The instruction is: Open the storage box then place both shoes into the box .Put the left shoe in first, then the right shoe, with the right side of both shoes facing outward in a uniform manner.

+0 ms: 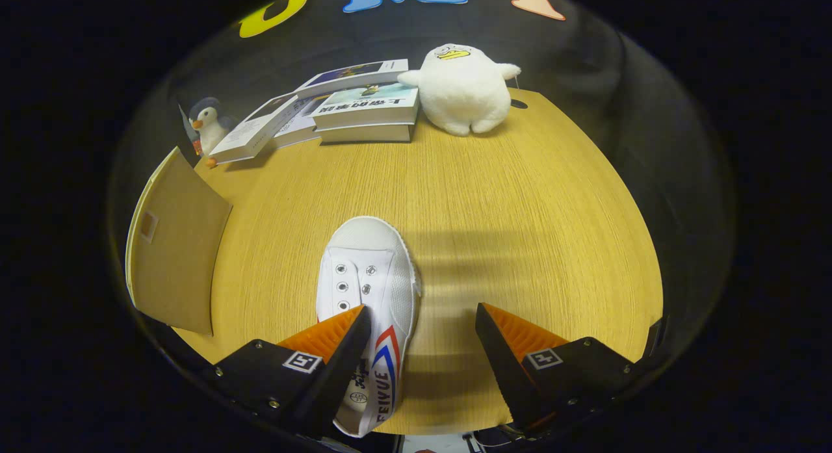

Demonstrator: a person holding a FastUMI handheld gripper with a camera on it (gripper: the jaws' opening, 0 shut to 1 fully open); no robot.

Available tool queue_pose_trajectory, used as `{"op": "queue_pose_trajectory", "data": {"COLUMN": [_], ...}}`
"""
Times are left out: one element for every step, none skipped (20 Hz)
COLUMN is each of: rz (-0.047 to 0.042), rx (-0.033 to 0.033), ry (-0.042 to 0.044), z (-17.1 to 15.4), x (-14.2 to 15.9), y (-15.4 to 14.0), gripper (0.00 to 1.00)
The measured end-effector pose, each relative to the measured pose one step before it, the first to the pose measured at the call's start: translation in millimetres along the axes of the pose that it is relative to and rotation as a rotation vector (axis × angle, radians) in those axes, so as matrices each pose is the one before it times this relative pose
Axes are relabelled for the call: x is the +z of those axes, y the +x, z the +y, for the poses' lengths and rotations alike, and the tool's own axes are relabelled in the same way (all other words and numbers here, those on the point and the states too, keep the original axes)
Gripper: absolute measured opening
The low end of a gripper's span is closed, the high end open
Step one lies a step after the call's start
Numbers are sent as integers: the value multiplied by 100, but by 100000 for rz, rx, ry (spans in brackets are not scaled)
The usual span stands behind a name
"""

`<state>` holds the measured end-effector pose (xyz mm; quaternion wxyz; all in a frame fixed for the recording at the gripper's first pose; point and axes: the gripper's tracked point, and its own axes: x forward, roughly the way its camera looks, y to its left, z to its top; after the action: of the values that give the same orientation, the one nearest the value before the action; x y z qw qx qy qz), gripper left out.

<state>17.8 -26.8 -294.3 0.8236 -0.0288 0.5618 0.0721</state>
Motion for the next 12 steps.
{"op": "queue_pose_trajectory", "data": {"rz": [1051,1102,896,1323,185,369,133,258,672,1274,-763,1761], "rx": [346,226,102,144,1053,1420,484,-111,1543,1521,-338,-1289], "ry": [-681,618,1188,925,802,172,256,-64,463,1528,713,-963], "z": [115,178,176,211,361,366,235,62,363,646,6,-220], "x": [-341,-153,-80,-268,77,-79,13,34,-132,-381,356,-255], "y": [230,144,190,243,107,155,-2,-25,212,232,-479,243], "gripper": [98,98,98,98,98,98,88,84,81,77,55,52]}}
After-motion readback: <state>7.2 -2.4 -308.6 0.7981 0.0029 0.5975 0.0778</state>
